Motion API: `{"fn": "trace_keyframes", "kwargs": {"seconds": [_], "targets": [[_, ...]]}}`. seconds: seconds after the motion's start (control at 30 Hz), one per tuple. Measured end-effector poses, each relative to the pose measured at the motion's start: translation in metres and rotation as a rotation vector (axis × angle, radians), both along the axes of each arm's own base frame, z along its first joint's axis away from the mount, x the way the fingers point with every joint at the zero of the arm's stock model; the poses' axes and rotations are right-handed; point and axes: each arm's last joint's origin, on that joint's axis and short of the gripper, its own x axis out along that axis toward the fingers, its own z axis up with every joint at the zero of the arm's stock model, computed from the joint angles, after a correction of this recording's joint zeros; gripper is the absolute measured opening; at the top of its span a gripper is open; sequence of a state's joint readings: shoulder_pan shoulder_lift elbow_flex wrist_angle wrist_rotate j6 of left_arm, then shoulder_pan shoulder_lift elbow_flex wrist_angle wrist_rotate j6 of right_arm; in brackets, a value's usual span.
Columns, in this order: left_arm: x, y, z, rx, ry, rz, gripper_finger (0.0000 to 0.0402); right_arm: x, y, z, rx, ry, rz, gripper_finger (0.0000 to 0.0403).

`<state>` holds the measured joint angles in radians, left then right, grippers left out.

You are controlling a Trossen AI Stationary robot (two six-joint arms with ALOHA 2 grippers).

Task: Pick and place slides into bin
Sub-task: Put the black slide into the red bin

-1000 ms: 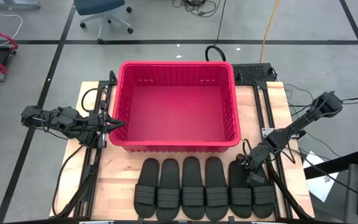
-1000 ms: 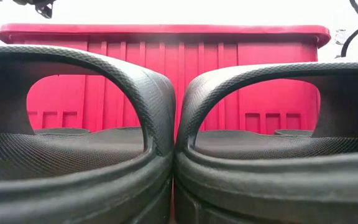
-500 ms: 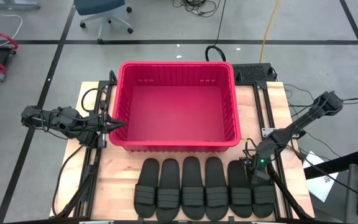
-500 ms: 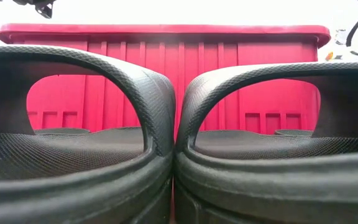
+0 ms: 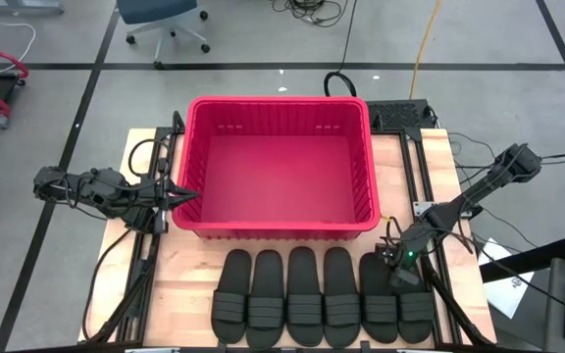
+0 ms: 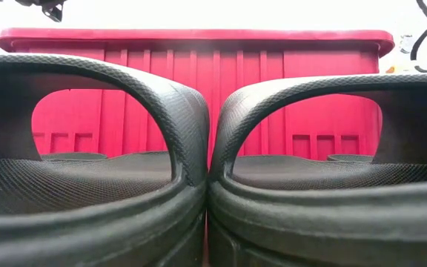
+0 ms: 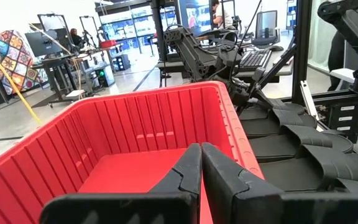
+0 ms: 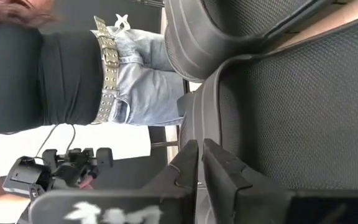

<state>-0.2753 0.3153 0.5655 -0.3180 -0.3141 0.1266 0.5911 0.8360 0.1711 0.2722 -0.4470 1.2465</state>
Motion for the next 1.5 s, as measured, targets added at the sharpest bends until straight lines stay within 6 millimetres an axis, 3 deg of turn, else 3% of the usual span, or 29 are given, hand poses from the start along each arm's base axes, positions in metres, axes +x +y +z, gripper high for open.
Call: {"fn": "trace_keyframes", "kwargs": {"seconds": [0.3, 0.8, 1.07, 1.5], "targets": [[0.0, 0.0, 0.0, 0.01, 0.0, -0.002, 0.0019, -0.001, 0.0, -0.001, -0.018, -0.005, 0.007, 0.0027], [0.0, 0.0, 0.0, 0.006, 0.0, -0.002, 0.0019, 0.0, -0.001, -0.007, -0.102, -0.023, -0.011, 0.0109], [0.0, 0.0, 0.0, 0.006, 0.001, -0.003, 0.0019, 0.006, 0.007, -0.007, -0.094, -0.114, 0.031, 0.0114], [0.0, 0.0, 0.0, 0.007, 0.0, -0.002, 0.0019, 0.004, 0.016, -0.014, -0.127, -0.123, 0.078, 0.0101]]}}
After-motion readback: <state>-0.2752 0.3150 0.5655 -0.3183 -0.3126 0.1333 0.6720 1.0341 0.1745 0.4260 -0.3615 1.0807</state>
